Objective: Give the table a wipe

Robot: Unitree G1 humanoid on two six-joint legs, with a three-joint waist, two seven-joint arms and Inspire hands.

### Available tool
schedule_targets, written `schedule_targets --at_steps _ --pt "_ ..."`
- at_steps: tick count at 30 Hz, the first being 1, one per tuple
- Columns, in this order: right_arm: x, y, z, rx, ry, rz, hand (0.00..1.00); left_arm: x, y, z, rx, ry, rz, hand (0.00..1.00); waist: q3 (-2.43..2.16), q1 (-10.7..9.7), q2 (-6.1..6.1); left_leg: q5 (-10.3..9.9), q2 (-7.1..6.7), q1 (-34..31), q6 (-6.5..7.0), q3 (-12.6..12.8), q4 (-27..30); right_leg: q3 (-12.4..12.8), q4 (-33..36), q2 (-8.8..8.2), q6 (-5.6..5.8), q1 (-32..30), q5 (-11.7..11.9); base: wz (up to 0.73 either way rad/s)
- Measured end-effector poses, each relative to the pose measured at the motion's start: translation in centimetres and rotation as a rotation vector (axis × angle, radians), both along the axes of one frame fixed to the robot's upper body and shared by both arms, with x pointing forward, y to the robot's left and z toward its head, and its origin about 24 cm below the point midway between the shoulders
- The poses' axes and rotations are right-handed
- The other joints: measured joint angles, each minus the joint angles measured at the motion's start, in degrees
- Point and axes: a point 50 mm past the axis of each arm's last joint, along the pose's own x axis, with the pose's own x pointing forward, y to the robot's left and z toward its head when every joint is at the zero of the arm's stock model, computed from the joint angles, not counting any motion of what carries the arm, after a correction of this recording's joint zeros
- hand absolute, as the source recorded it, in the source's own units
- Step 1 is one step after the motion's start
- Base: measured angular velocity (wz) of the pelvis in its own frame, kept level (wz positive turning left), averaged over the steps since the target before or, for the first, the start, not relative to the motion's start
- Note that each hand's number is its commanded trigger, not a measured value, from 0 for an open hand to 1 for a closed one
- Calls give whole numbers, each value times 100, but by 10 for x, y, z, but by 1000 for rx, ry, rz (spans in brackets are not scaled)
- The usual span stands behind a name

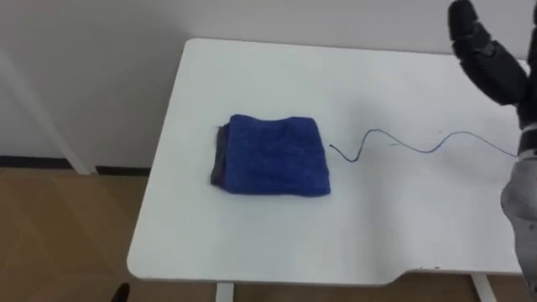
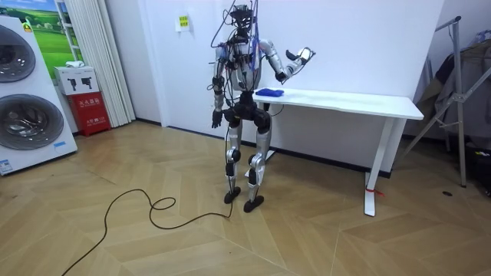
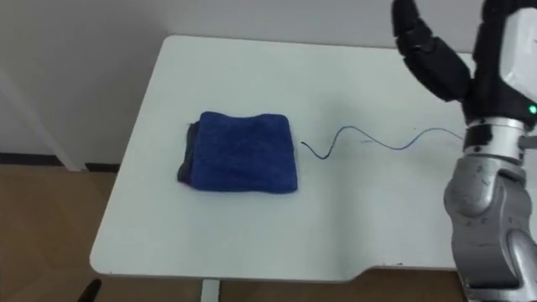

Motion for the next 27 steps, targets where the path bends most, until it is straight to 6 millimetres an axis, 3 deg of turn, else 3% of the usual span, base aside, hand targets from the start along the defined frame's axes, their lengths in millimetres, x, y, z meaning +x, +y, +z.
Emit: schedule_targets --at_steps 5,6,7,8,9,10,11,12,13,14,15,17,22,27 --pt "3 31 -9 -120 83 120 0 21 -8 3 -12 -42 -49 0 -2 214 36 8 2 -33 -6 -295 -3 -108 43 29 0 -43 0 8" --pt "4 37 -13 -151 102 137 0 26 -11 3 -16 -49 -66 0 16 247 92 24 36 2 0 -607 -17 -165 279 63 3 -148 -7 -7" --pt "4 45 -21 -154 126 161 0 30 -12 4 -15 -57 -85 0 35 354 199 30 155 30 1 -1112 -27 -53 356 225 -44 -454 -87 -35" --pt "6 51 -24 -151 134 177 0 32 -11 5 -10 -63 -89 0 40 471 211 26 210 19 -5 -1272 -17 13 135 316 -185 -659 23 -65" --pt "6 64 -31 -160 158 219 0 31 -9 5 -4 -56 -90 0 17 506 198 -19 284 -21 -91 -1361 24 -52 -142 367 -357 -917 712 -21" --pt "5 71 -43 -176 208 247 0 29 -11 3 -13 -44 -96 0 -2 377 219 -19 342 -12 -349 -1196 -5 -229 -93 354 -341 -795 799 8" --pt "5 72 -48 -182 234 249 0 30 -13 2 -23 -42 -100 0 -1 374 209 -20 357 0 -430 -1045 -45 -194 -91 341 -341 -749 799 55" --pt "7 71 -59 -187 287 239 0 36 -18 3 -37 -48 -130 0 28 375 146 18 404 -85 -492 -727 -148 -18 -116 287 -340 -674 798 58" --pt "8 68 -66 -209 333 220 0 46 -22 5 -45 -68 -160 0 40 393 78 179 425 -350 -492 -666 -277 123 -113 230 -302 -669 775 62" --pt "9 68 -70 -217 357 220 0 51 -24 6 -46 -76 -177 0 39 417 29 379 431 -464 -349 -578 -199 145 -96 202 -258 -676 747 29" --pt "10 72 -75 -234 399 234 0 52 -27 5 -51 -73 -191 0 -7 558 -3 425 400 -397 -354 -507 -167 137 -96 194 -211 -680 727 0" --pt "11 82 -79 -309 426 271 0 49 -28 3 -62 -50 -194 0 7 678 -18 424 308 -331 -350 -574 -172 -157 -113 137 -193 -585 716 4" --pt "12 95 -96 -430 502 287 0 47 -30 1 -81 -19 -191 0 41 706 35 421 173 -305 -283 -614 -172 -207 -107 4 -36 -495 606 16" --pt "9 97 -116 -440 612 287 0 50 -32 1 -100 -19 -197 0 82 704 98 413 76 -348 -209 -615 -173 -294 -61 -60 -16 -537 520 1"
